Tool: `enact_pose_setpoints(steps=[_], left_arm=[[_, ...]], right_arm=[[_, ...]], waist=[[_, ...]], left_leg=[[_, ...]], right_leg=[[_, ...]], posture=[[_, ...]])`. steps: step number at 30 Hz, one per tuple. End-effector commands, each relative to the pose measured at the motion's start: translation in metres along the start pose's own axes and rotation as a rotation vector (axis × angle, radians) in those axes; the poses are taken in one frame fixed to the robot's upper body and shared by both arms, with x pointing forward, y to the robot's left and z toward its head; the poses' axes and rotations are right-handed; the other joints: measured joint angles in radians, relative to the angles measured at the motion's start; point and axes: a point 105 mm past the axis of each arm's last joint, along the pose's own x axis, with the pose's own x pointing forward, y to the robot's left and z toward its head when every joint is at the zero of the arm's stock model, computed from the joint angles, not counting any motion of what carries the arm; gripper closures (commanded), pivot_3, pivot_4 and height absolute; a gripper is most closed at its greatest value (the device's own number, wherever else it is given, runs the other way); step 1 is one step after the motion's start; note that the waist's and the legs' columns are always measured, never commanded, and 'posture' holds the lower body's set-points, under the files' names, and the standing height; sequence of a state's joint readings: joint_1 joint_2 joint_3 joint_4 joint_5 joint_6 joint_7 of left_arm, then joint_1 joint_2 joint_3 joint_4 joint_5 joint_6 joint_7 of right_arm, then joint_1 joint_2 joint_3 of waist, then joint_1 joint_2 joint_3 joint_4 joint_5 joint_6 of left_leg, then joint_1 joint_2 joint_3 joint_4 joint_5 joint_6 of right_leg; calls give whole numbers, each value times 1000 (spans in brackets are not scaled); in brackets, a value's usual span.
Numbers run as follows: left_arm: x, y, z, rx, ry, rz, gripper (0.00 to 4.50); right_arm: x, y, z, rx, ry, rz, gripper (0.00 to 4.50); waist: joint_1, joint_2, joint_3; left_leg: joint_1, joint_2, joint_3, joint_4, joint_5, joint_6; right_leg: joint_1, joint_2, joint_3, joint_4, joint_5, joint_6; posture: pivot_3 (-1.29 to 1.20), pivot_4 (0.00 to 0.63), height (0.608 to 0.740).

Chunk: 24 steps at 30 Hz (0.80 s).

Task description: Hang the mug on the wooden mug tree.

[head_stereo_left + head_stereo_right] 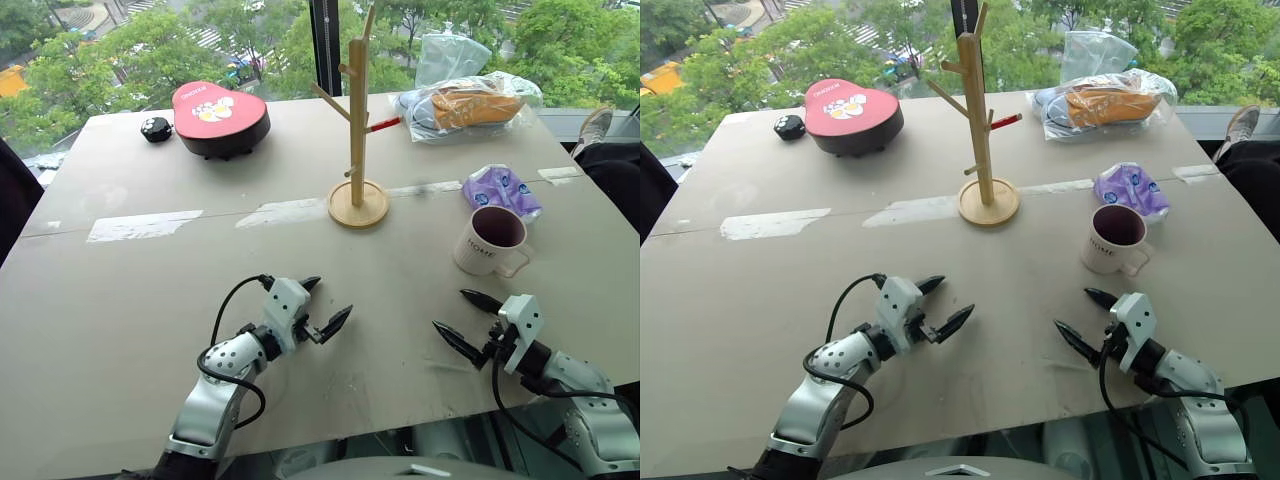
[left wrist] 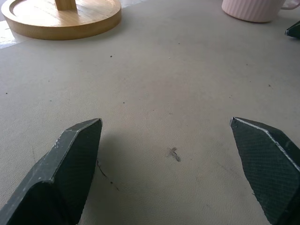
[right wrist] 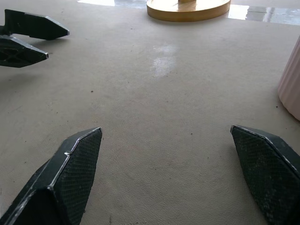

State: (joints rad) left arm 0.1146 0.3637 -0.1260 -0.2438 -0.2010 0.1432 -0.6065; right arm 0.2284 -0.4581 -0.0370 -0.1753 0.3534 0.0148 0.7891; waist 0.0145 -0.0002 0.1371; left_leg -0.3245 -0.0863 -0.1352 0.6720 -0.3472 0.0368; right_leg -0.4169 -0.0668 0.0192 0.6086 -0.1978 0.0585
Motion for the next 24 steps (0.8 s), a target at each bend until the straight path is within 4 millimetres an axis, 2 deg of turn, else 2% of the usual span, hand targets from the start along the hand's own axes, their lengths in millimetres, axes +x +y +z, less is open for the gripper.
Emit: enact_pose_setpoints(steps=[1, 15, 19, 24], left_arm=[[-3, -6, 0, -24, 7, -36, 0], [3, -9, 11, -17, -27, -83, 0], [12, -19, 27, 14, -71, -191, 0], [24, -32, 46, 42, -123, -337, 0]], right_arm=[[-3, -2, 3, -11, -11, -10, 52], [-3, -2, 2, -5, -8, -49, 52], [-16, -5, 3, 14, -6, -133, 52], [-47, -23, 5, 31, -18, -353, 52]], waist=[[0, 0, 0], [1, 0, 0], [3, 0, 0], [3, 0, 0]], left_leg=[[0, 0, 0, 0, 0, 0], [0, 0, 0, 0, 0, 0], [0, 0, -1, 0, 0, 0], [-1, -1, -1, 0, 0, 0]], right_leg=[[0, 0, 0, 0, 0, 0], [0, -2, 0, 0, 0, 0], [0, -2, -1, 0, 0, 0], [0, -1, -1, 0, 0, 0]], posture=[[0, 150, 740], [0, 150, 740], [0, 150, 740], [0, 150, 740]])
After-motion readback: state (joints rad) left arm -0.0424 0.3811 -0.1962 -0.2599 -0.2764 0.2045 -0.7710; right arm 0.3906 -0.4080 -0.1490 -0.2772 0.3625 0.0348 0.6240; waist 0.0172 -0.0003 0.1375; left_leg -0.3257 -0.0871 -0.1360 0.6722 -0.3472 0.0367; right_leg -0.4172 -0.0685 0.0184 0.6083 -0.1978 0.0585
